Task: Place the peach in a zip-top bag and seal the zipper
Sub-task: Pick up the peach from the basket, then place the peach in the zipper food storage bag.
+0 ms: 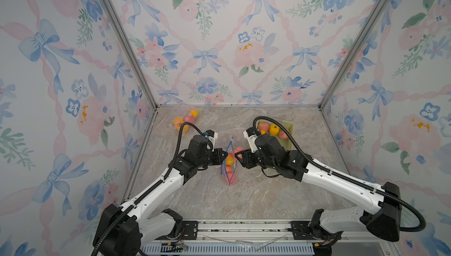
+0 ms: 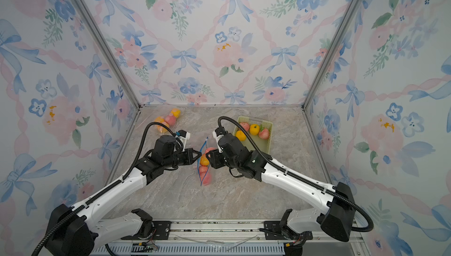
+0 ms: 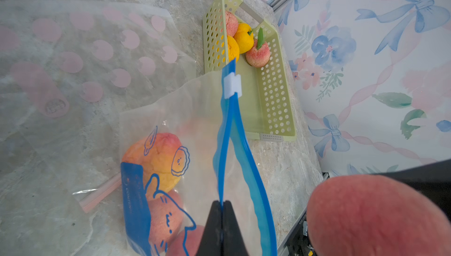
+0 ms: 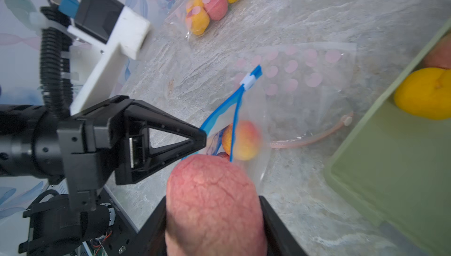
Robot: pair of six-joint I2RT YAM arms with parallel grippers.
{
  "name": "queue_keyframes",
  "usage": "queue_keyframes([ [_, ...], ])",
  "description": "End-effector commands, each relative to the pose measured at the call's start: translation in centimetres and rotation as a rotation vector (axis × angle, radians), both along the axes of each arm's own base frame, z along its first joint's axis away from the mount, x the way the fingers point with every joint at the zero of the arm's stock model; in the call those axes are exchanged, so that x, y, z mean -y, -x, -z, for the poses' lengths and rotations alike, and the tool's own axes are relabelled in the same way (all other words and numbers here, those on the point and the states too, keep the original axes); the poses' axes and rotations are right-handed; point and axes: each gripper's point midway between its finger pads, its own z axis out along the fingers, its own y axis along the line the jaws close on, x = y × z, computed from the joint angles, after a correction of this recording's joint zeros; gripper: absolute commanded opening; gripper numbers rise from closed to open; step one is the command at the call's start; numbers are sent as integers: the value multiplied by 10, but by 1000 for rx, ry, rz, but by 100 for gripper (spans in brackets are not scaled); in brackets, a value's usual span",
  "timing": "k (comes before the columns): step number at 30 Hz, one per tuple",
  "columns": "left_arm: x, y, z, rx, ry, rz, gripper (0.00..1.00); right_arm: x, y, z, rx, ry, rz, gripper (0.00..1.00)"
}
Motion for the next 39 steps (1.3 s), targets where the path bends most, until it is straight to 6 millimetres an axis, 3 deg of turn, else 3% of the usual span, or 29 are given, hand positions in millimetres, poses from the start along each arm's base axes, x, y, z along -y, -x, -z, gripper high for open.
queue_keyframes([
  [1,4,-1,1,4,14,4,0,-26,2,-2,14,-67,-13,51],
  [7,5,-1,-2,6,24,10,0,-43,1,25,-18,-26,-12,51],
  [10,5,0,-6,18,30,10,0,-38,-5,38,-22,7,27,51],
  [11,2,5,7,-9,15,7,0,-34,-7,43,-25,18,46,51],
  [19,2,7,6,-7,24,11,0,-8,-16,66,-70,97,173,52],
  [26,4,8,4,-7,29,19,0,-4,-24,71,-62,191,224,59],
  [32,4,9,5,-10,28,19,0,-9,-27,67,-50,217,225,77],
  [39,3,8,9,-16,18,9,0,-12,-23,53,-33,190,200,79],
])
